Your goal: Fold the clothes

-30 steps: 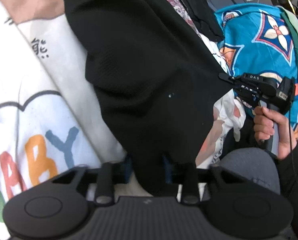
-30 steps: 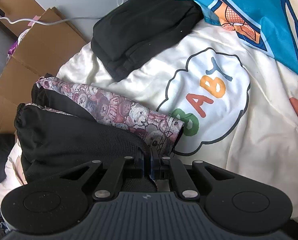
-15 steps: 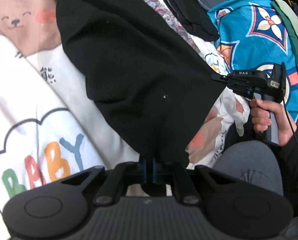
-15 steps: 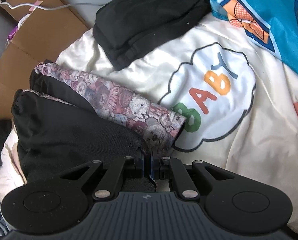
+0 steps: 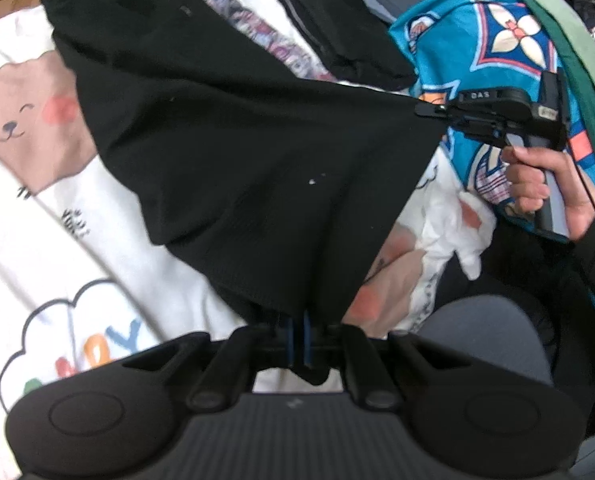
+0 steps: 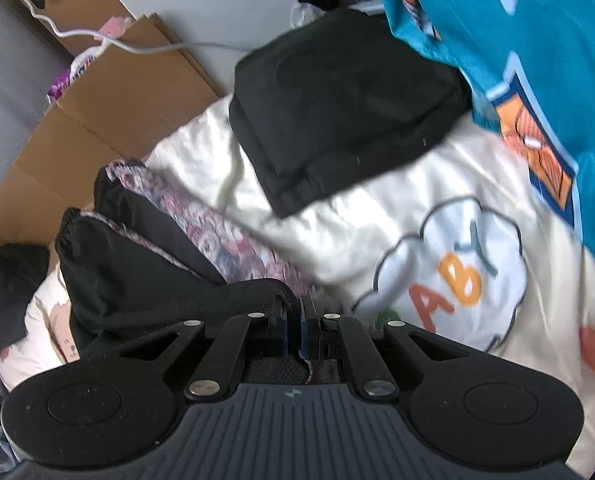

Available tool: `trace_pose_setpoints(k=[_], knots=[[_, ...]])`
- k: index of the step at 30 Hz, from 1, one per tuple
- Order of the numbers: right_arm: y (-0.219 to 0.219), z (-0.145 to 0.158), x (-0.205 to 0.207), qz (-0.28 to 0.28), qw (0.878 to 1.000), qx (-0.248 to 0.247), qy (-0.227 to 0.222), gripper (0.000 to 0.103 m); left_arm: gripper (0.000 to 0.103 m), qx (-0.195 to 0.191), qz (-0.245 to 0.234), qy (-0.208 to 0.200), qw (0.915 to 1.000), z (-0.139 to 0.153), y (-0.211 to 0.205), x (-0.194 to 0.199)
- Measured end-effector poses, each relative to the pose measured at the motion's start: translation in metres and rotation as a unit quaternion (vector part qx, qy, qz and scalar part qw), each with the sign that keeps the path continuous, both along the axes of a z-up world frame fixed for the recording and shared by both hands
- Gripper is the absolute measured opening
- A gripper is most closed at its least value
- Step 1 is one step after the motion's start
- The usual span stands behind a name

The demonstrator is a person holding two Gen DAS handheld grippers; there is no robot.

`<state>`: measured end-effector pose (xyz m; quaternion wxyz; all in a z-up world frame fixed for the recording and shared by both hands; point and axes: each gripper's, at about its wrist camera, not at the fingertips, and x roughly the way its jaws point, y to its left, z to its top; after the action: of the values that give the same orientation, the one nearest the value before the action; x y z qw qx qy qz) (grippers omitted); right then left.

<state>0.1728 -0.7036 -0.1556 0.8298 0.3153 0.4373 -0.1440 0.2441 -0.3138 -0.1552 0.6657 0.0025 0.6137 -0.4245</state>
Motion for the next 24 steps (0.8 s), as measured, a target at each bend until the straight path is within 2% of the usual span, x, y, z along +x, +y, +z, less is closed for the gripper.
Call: trace_pose_setpoints(k=[5, 9, 15, 17, 20, 24], knots=[[-0.019, 0.003, 0.004, -0.004, 1.0, 0.003, -0.011, 0.004, 0.005, -0.013, -0.006, 0.004, 0.9999, -0.005, -0.013, -0.001], [-0.027, -0.022, 0.001, -0.017, 1.0, 0.016, 0.008, 0.004, 0.005, -0.011, -0.005, 0.023, 0.9997, -0.024, -0.022, -0.002], [-0.025, -0.071, -0.007, -0.03, 0.998, 0.037, 0.036, 0.004, 0.005, 0.034, -0.027, 0.02, 0.9989, -0.062, -0.027, -0.01], [-0.023, -0.084, -0.011, -0.032, 0.998, 0.042, 0.042, 0.004, 0.004, 0.036, -0.024, 0.031, 0.9986, -0.072, -0.024, -0.011], [-0.021, -0.095, -0.017, -0.031, 0.998, 0.046, 0.042, 0.004, 0.004, 0.026, -0.016, 0.039, 0.9988, -0.076, -0.018, -0.01], [-0.022, -0.091, -0.018, -0.042, 0.997, 0.056, 0.039, 0.004, 0.005, 0.006, -0.005, 0.051, 0.9986, -0.074, -0.012, -0.009]])
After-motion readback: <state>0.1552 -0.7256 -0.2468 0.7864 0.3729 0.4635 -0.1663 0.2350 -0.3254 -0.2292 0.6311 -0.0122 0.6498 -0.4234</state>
